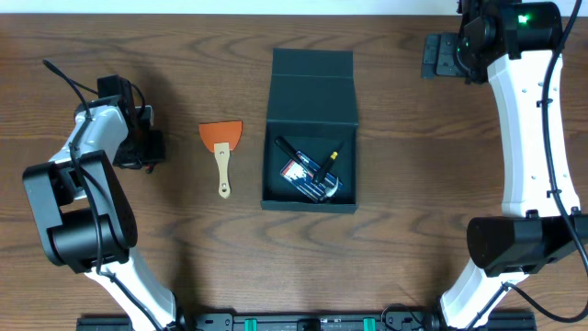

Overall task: Pack container
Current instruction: 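Lower the left gripper and grasp the red pliers, then carry the pliers over the box and release them inside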

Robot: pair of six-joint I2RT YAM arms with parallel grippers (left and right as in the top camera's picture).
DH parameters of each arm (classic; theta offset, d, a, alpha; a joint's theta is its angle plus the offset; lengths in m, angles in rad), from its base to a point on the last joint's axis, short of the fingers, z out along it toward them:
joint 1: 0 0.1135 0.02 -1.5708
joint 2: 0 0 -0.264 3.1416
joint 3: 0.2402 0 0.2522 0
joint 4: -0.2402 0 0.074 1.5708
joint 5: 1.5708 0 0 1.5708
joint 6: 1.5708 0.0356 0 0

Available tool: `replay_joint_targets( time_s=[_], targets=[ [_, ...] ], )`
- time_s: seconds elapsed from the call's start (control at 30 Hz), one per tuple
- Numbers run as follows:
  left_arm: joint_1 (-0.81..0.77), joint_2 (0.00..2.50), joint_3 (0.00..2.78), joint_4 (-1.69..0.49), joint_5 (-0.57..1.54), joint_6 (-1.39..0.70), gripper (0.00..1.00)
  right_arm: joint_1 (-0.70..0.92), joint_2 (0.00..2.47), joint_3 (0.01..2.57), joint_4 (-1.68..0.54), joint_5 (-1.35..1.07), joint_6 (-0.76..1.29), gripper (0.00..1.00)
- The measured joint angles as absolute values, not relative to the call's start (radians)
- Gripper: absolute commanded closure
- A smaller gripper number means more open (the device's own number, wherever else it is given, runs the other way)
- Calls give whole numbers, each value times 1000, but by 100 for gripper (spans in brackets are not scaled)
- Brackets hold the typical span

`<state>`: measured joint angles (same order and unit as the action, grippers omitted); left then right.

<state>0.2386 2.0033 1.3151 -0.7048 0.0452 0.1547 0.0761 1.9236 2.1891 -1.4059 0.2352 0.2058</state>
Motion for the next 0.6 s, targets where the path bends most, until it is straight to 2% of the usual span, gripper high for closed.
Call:
replay_joint_targets(
  time_s=[0.23,0.6],
  targets=[
    [239,1950,1349,-705,45,126,94,76,1924,2189,-1406,235,206,1],
    [187,1685,1406,-706,44,101,94,76,1924,2189,-1406,235,206,1]
  ],
)
